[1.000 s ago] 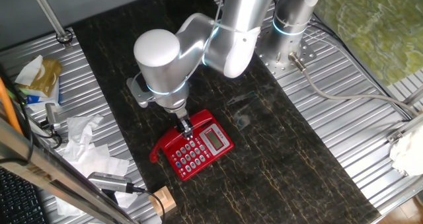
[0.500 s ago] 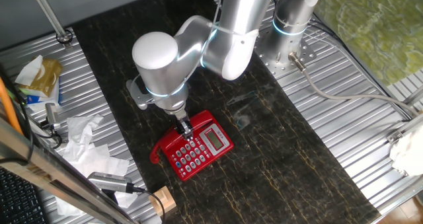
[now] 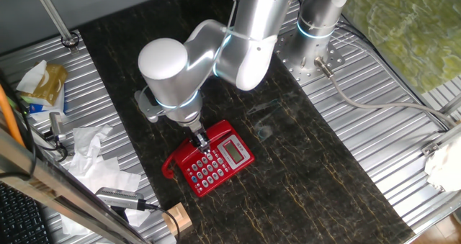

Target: Place the handset of the telephone on the corresponding phone cradle

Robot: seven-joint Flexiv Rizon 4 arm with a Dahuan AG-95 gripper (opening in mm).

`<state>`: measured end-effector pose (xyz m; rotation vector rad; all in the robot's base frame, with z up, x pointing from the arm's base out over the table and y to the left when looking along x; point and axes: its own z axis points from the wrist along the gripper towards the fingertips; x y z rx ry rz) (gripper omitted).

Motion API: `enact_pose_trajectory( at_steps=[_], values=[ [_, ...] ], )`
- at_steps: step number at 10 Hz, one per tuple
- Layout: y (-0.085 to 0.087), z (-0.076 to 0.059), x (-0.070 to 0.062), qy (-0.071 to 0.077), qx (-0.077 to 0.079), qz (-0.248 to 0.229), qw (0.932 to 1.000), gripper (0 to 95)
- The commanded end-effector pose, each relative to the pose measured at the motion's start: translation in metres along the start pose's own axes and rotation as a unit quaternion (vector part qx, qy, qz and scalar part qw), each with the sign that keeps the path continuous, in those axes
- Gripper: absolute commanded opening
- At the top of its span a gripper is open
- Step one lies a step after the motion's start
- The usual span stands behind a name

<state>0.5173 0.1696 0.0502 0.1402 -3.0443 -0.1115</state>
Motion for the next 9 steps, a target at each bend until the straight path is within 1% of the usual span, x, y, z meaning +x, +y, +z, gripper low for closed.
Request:
enact_pose_trajectory(
  at_steps=[1, 4, 5, 6, 7, 8, 9],
  values=[
    [0.0007, 0.0000, 0.0005, 0.000, 0.001, -0.001, 1.0000, 0.0],
    [0.0006, 0.0001, 0.0006, -0.004, 0.003, -0.008, 1.0000, 0.0],
    [0.0007, -0.0001, 0.0006, -0.008, 0.003, -0.014, 0.9999, 38.0],
    [0.0007, -0.0007, 0.0005, -0.017, 0.001, -0.024, 0.9996, 57.0],
    [0.0008, -0.0011, 0.0004, -0.019, 0.001, -0.027, 0.9995, 57.0],
    [0.0008, -0.0018, 0.0001, -0.024, 0.002, -0.033, 0.9992, 76.0],
    [0.0008, -0.0018, 0.0001, -0.026, 0.002, -0.035, 0.9990, 76.0]
  ],
)
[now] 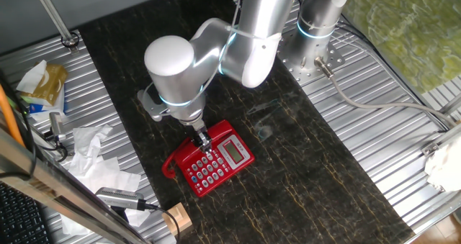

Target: Place the handset of the telephone on the corresponding phone cradle

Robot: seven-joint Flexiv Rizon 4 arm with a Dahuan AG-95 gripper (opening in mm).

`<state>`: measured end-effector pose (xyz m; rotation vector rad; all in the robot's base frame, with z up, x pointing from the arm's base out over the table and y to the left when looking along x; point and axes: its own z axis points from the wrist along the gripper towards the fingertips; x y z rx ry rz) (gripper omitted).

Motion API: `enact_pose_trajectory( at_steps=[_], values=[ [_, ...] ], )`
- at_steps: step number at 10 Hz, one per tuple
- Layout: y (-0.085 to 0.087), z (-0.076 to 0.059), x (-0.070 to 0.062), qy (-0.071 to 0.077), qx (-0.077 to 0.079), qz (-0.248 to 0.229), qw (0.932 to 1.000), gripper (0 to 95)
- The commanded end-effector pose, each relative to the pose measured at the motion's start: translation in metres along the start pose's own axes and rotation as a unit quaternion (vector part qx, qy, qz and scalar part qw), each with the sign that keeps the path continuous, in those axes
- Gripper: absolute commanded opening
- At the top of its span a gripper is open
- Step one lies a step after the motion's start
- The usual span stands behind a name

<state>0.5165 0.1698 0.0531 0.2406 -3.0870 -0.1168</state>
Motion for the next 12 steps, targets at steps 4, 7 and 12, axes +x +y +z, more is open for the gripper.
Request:
enact_pose_trajectory(
  at_steps=[4, 7, 12],
  values=[
    [0.002, -0.014, -0.005, 0.008, 0.004, -0.019, 0.9998, 76.0],
    [0.013, -0.063, -0.008, -0.011, 0.049, -0.032, 0.9982, 38.0],
    [0.022, -0.088, -0.006, -0.049, 0.059, -0.003, 0.9971, 0.0]
  ],
)
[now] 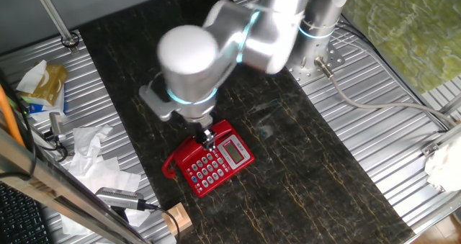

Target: Place the handset of the telephone on the corresponding phone cradle

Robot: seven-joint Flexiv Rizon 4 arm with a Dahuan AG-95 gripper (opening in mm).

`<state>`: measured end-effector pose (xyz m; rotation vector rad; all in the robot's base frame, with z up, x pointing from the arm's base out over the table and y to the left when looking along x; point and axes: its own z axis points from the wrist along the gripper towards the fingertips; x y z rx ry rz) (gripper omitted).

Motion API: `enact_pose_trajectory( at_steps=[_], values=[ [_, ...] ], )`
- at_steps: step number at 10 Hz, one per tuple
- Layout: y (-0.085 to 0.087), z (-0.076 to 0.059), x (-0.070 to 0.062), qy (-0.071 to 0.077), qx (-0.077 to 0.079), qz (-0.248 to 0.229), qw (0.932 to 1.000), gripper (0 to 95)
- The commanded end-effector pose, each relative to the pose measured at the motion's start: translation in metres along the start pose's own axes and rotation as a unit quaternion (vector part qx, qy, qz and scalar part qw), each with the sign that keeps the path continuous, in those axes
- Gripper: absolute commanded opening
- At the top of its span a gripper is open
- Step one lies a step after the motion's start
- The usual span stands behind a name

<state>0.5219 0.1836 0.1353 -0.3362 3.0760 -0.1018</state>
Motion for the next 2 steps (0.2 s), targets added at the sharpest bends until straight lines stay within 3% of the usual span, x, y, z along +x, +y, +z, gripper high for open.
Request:
enact_pose_trajectory(
  at_steps=[1, 2],
  values=[
    [0.0016, -0.0071, -0.0025, -0.010, -0.013, 0.030, 0.9994, 0.0],
    [0.0012, -0.0079, -0.0028, -0.014, -0.013, 0.040, 0.9990, 0.0]
  ],
)
